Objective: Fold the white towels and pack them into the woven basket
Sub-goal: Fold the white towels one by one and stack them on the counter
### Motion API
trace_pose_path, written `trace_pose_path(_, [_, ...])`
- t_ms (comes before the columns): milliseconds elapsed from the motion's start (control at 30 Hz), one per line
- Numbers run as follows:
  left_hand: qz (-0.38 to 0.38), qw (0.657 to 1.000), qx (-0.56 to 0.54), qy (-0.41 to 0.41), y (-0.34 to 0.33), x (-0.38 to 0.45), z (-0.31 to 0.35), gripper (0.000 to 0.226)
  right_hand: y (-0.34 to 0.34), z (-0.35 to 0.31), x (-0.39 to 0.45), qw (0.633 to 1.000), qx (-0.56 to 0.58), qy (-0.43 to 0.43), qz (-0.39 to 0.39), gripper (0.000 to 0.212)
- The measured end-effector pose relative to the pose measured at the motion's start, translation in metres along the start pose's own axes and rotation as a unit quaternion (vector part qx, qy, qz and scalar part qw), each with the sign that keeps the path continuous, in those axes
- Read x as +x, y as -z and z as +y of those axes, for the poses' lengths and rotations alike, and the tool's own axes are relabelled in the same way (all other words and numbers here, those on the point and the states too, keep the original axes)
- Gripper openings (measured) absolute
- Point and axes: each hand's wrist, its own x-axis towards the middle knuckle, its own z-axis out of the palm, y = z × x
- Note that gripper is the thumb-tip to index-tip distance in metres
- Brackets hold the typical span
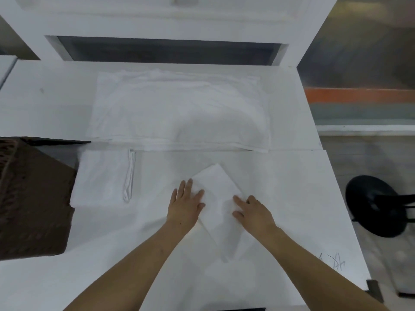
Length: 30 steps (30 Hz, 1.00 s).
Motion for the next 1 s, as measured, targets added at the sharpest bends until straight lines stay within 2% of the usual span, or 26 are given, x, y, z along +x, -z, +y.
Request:
trace_pose_path(67, [0.004,0.997,-0.057,0.050,-0.003,-0.002,0.008,0.060,-0.005,0.002,-0.010,0.999,0.031,-0.012,-0.008,0.063])
trace_pose_path(133, [0.032,0.978,-0.165,0.124,-0.007,-0.005,0.016,0.069,-0.008,0.003,-0.017,0.998,0.054,-0.020,-0.013,0.063])
trace_pose_path(200, [0.067,0.933,-0.298,0.190,-0.009,-0.006,0.026,0.078,-0.008,0.004,-0.019,0.997,0.072,-0.023,-0.013,0.061])
trace_pose_path(267, [0.071,0.884,-0.397,0.237,-0.011,-0.005,0.034,0.081,-0.009,0.006,-0.015,0.994,0.102,-0.025,0.007,0.055])
trace_pose_path(333, [0.041,0.833,-0.483,0.267,-0.013,-0.002,0.037,0.070,-0.009,0.007,-0.008,0.989,0.138,-0.023,0.039,0.045])
trace_pose_path(400, [0.027,0.784,-0.554,0.277,-0.013,-0.001,0.034,0.045,-0.006,0.009,-0.001,0.983,0.176,-0.031,0.050,0.035])
trace_pose_path(467, [0.028,0.755,-0.604,0.254,-0.012,-0.004,0.031,0.031,-0.001,0.008,0.005,0.967,0.244,-0.049,0.051,0.030])
trace_pose_path(567, [0.003,0.714,-0.680,0.167,0.005,-0.014,0.037,0.029,0.009,0.004,0.015,0.918,0.380,-0.075,0.085,0.042])
trace_pose_path(633, [-0.028,0.682,-0.723,0.111,0.021,-0.021,0.043,0.033,0.021,0.000,0.016,0.861,0.493,-0.084,0.092,0.051])
trace_pose_path(700, [-0.053,0.657,-0.748,0.077,0.039,-0.028,0.047,0.033,0.029,0.001,0.018,0.799,0.593,-0.078,0.065,0.053])
trace_pose_path(833, [-0.077,0.643,-0.762,0.024,0.069,-0.033,0.048,0.036,0.047,0.009,0.025,0.726,0.683,-0.074,-0.020,0.061])
trace_pose_path(933, [-0.078,0.646,-0.760,0.009,0.086,-0.032,0.043,0.040,0.068,0.007,0.023,0.669,0.741,-0.031,-0.059,0.045])
trace_pose_path(1000, [-0.059,0.656,-0.752,0.011,0.099,-0.030,0.041,0.039,0.083,0.007,0.020,0.656,0.753,-0.015,-0.051,0.043])
